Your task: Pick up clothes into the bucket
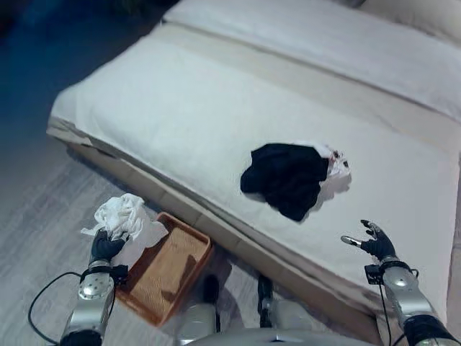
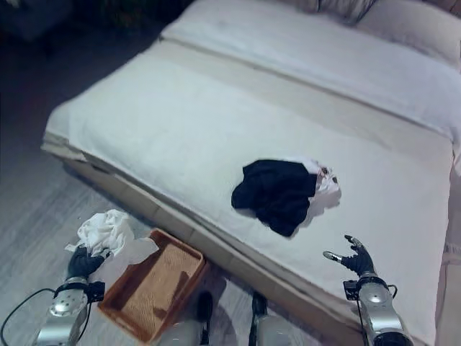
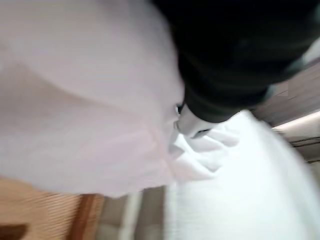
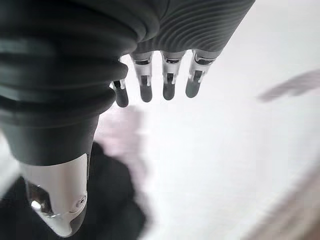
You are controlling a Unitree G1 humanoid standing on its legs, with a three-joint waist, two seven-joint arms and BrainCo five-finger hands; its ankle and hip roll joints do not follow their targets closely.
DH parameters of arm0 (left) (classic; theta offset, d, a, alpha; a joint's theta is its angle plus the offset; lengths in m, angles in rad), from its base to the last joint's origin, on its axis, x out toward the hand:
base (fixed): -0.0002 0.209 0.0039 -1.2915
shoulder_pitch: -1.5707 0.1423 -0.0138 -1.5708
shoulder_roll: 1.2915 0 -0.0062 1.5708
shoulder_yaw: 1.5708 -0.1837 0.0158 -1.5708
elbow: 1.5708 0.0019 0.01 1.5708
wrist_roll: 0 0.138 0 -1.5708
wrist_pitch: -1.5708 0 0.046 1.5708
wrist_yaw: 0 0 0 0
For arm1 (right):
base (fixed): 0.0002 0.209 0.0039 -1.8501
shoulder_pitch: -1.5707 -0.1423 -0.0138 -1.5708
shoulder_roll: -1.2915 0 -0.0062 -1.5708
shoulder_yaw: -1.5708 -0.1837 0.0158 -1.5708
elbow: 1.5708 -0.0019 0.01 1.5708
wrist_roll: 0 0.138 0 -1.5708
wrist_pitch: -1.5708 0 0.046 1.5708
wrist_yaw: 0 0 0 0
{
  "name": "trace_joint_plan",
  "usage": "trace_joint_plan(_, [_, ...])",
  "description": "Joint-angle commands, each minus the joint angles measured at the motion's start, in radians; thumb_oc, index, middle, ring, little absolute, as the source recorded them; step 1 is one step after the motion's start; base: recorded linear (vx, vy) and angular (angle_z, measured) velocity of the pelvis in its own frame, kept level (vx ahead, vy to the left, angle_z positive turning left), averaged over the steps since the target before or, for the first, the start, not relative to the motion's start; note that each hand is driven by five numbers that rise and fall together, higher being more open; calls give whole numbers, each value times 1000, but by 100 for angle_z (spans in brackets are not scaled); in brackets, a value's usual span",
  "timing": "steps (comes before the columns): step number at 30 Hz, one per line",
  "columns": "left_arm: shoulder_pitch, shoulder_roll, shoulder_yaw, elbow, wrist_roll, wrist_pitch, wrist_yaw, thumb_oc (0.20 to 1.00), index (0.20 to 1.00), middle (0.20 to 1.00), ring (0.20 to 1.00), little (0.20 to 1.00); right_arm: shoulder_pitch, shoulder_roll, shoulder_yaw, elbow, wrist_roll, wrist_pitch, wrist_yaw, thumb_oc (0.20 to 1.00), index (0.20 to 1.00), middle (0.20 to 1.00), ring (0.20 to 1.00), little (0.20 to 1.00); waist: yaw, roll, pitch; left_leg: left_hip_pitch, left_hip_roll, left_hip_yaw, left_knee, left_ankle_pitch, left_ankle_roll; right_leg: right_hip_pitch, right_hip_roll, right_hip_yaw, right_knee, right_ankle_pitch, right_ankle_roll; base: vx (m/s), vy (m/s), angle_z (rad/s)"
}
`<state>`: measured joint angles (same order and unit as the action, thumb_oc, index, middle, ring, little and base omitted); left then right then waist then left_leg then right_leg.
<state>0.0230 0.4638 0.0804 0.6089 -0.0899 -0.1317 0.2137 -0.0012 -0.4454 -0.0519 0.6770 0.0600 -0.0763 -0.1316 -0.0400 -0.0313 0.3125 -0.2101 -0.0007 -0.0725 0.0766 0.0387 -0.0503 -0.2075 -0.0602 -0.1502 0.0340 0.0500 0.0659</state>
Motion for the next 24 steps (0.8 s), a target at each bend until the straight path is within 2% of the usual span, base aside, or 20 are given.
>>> trace_joint_plan(1, [-54, 64, -25, 60, 49, -6, 111, 200, 200, 200, 200, 200, -33, -21, 43, -13, -7, -36, -87, 1000, 1000, 1000, 1000, 1000, -18, -41, 13, -99, -29, 2, 129, -47, 38, -75, -50, 23, 152, -42, 39, -118, 64, 2])
trace_joint_plan(2, [-57, 65, -26, 63, 49, -8, 112, 200, 200, 200, 200, 200, -34, -21, 42, -13, -7, -36, -88, 1000, 1000, 1000, 1000, 1000, -18, -41, 11, -104, -29, 2, 132, -48, 38, -79, -50, 23, 155, -42, 39, -116, 40, 5])
trace_joint_plan(3, [-91, 62, -43, 109, 28, -6, 141, 200, 200, 200, 200, 200, -46, -23, 58, 17, -5, -40, -108, 1000, 1000, 1000, 1000, 1000, -24, -51, 45, -164, -32, 3, 180, -52, 42, -137, -50, 30, 198, -49, 33, -74, 21, 0])
trace_joint_plan(5, [-102, 63, -49, 104, 25, -6, 154, 200, 200, 200, 200, 200, -50, -26, 64, 7, -7, -39, -117, 1000, 1000, 1000, 1000, 1000, -25, -54, 56, -200, -32, 3, 213, -62, 44, -170, -50, 33, 224, -58, 31, -112, 22, -2])
trace_joint_plan(6, [-126, 68, -59, 97, 23, -9, 196, 200, 200, 200, 200, 200, -56, -27, 77, 13, -5, -49, -134, 1000, 1000, 1000, 1000, 1000, -31, -66, 90, -268, -36, 0, 264, -69, 47, -236, -50, 34, 268, -63, 28, -124, 13, -4])
trace_joint_plan(10, [-176, 63, -68, 124, -15, -13, 233, 200, 200, 200, 200, 200, -76, -28, 95, 16, 13, -56, -156, 1000, 1000, 1000, 1000, 1000, -38, -81, 124, -363, -32, -7, 316, -68, 44, -320, -50, 27, 299, -60, 27, -87, -5, -3])
trace_joint_plan(17, [-316, 114, -106, 176, -41, 6, 282, 200, 200, 200, 200, 200, -157, -40, 136, 1, 46, -76, -202, 1000, 1000, 1000, 1000, 1000, -50, -108, 206, -495, -16, -32, 333, -36, 24, -445, -47, -3, 315, -39, 30, -84, -29, 6])
trace_joint_plan(23, [-387, 156, -119, 204, -41, 37, 330, 200, 200, 200, 200, 200, -182, -38, 168, -31, 64, -76, -227, 1000, 1000, 1000, 1000, 1000, -61, -141, 208, -576, -3, -44, 325, -23, 15, -519, -40, -19, 288, -12, 38, -9, -17, 7])
trace_joint_plan(24, [-391, 157, -115, 203, -37, 44, 340, 401, 401, 401, 401, 401, -182, -37, 170, -39, 64, -77, -230, 1000, 1000, 1000, 1000, 1000, -62, -145, 208, -582, -3, -44, 325, -24, 15, -524, -39, -20, 285, -11, 39, 86, 8, -2])
